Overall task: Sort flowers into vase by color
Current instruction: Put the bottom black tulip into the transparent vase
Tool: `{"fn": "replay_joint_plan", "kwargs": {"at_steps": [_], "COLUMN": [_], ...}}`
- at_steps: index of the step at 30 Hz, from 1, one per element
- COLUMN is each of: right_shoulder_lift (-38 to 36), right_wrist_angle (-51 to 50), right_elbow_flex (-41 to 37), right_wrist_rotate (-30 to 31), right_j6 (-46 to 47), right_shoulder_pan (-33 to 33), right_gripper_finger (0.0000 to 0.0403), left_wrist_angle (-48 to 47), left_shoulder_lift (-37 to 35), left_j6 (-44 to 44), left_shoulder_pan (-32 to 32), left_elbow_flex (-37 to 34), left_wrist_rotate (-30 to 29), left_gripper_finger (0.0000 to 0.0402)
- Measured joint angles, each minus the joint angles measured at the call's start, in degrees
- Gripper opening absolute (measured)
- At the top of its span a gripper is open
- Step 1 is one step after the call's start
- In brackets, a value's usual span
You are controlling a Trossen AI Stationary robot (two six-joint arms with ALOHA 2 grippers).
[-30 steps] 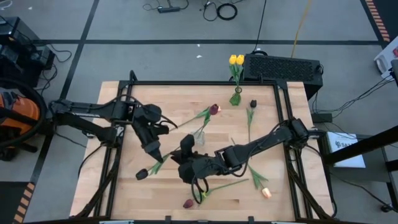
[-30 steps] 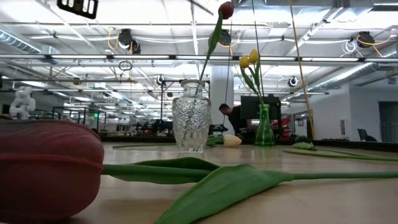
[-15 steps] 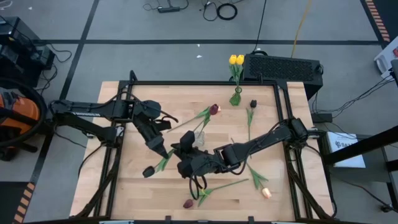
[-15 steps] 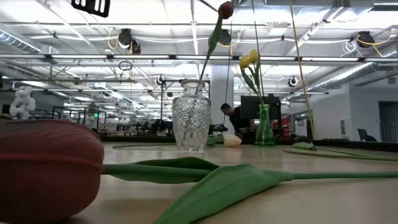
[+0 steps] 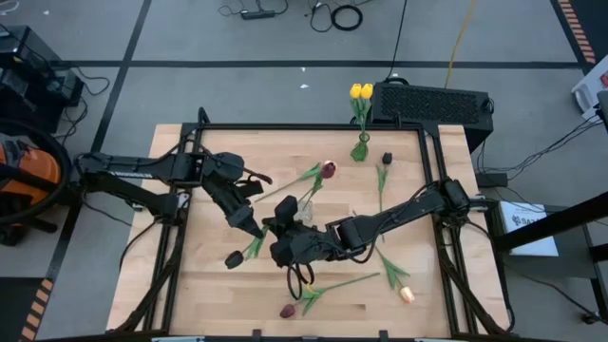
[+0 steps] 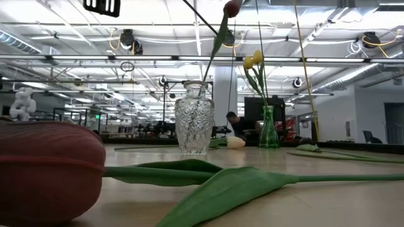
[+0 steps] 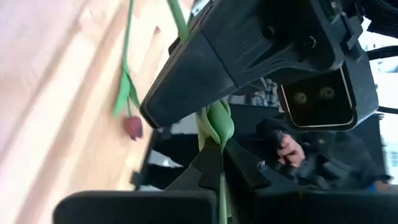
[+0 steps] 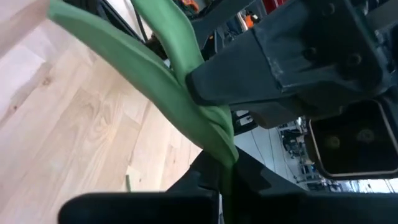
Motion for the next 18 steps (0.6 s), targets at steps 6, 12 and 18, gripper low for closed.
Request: {"fn": "replay_joint_plan", "kwargs": {"at_steps": [6, 12, 18], "right_shoulder_lift": [0.11, 0.13, 0.13], "right_wrist_angle": [-0.33, 0.14, -0.72], "right_elbow_flex": [-0.09, -0.09, -0.09], "right_wrist_rotate": [0.51, -0.24, -0.32], "right_j6": [0.80, 3.24, 6.74], "right_shoulder_pan": [-0.09, -0.28, -0.24], "right_gripper_finger": [0.0002, 0.0001, 0.0001], "left_wrist_angle": [-0.18, 0.17, 0.00], "left_shoulder_lift": [-0.05, -0.03, 0.03], "left_j6": [3.05, 9.84, 16.55], "left_shoulder_pan": [-0.04, 0.00, 0.15], "left_elbow_flex": [0.00, 0.00, 0.00], "left_wrist_rotate": [-4.37, -5.49, -5.56], "left_gripper_finger": [0.0044, 0.0078, 0.0109]}}
